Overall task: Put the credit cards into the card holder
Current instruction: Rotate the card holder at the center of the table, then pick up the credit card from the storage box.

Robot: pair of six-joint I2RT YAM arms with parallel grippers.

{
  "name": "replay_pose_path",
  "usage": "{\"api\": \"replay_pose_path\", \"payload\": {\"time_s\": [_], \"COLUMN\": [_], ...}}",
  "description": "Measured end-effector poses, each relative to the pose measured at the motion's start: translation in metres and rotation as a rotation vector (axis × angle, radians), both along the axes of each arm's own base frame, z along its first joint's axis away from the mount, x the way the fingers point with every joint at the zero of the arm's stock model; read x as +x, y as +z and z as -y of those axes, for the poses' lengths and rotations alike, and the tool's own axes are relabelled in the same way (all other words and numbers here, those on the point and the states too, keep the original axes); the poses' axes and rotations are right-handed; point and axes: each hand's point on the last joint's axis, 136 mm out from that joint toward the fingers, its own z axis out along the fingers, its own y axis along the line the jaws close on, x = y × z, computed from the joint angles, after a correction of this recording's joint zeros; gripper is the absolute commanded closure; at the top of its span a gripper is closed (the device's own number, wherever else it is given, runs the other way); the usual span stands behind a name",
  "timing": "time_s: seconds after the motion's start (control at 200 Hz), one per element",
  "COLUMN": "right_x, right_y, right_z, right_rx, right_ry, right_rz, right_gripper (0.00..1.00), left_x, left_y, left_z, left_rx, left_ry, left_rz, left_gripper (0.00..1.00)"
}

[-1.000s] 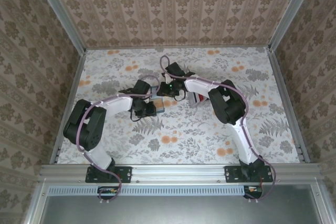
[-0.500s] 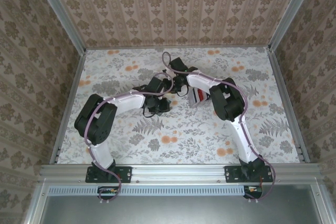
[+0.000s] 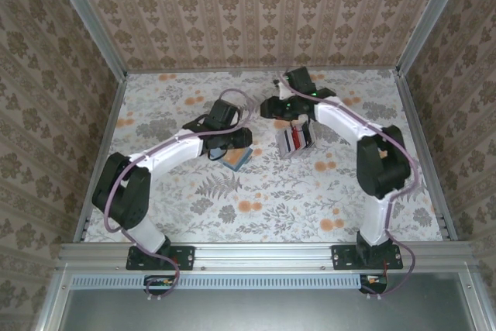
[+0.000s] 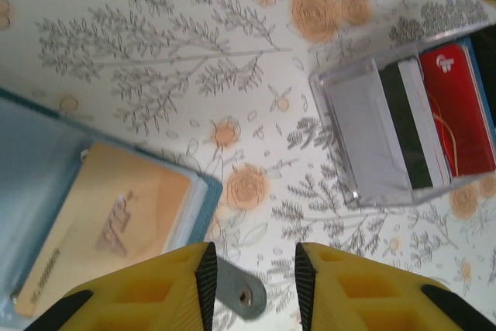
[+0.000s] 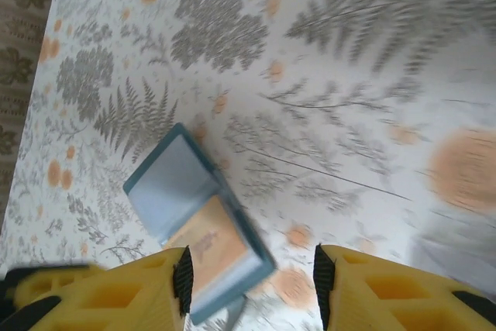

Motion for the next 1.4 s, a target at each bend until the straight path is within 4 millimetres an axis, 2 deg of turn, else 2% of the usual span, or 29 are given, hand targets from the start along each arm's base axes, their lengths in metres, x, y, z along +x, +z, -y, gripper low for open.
{"api": "replay_pose_path", "payload": {"time_s": [0.11,0.265,0.36,0.47,0.58,0.84,1.15,1.4], "right_x": [-0.008,-0.02,-0.023,-0.026,-0.026,-0.027,-0.029,-0.039], "right_y": [0.005,-0.013,-0.026,-0.034,-0.036,-0.061,-0.06,-0.064], "right_z": [0.047,0.114,0.144,0.163,0.159,0.133,0.122,0.101], "right_rx": [-0.03,-0.095,-0.12,-0.129,-0.112,-0.094,-0.084,-0.103], "right_ry": [-0.103,-0.263,-0.333,-0.375,-0.36,-0.285,-0.255,-0.196], "right_rz": [0.02,-0.018,-0.049,-0.078,-0.089,-0.162,-0.172,-0.195], "right_gripper": [0.5,0.49,0.49,0.49,0.49,0.49,0.5,0.5], "left_x": [0.017,0.035,0.044,0.05,0.051,0.041,0.037,0.035], "left_y": [0.0,-0.005,-0.013,-0.025,-0.036,-0.05,-0.059,-0.061], "left_z": [0.01,0.036,0.05,0.065,0.083,0.12,0.124,0.125], "left_rx": [-0.016,-0.052,-0.074,-0.092,-0.103,-0.128,-0.128,-0.131], "left_ry": [-0.011,-0.055,-0.082,-0.11,-0.144,-0.226,-0.235,-0.232], "left_rz": [0.0,-0.019,-0.038,-0.063,-0.086,-0.125,-0.152,-0.163], "left_gripper": [0.61,0.6,0.59,0.59,0.58,0.58,0.58,0.58]}}
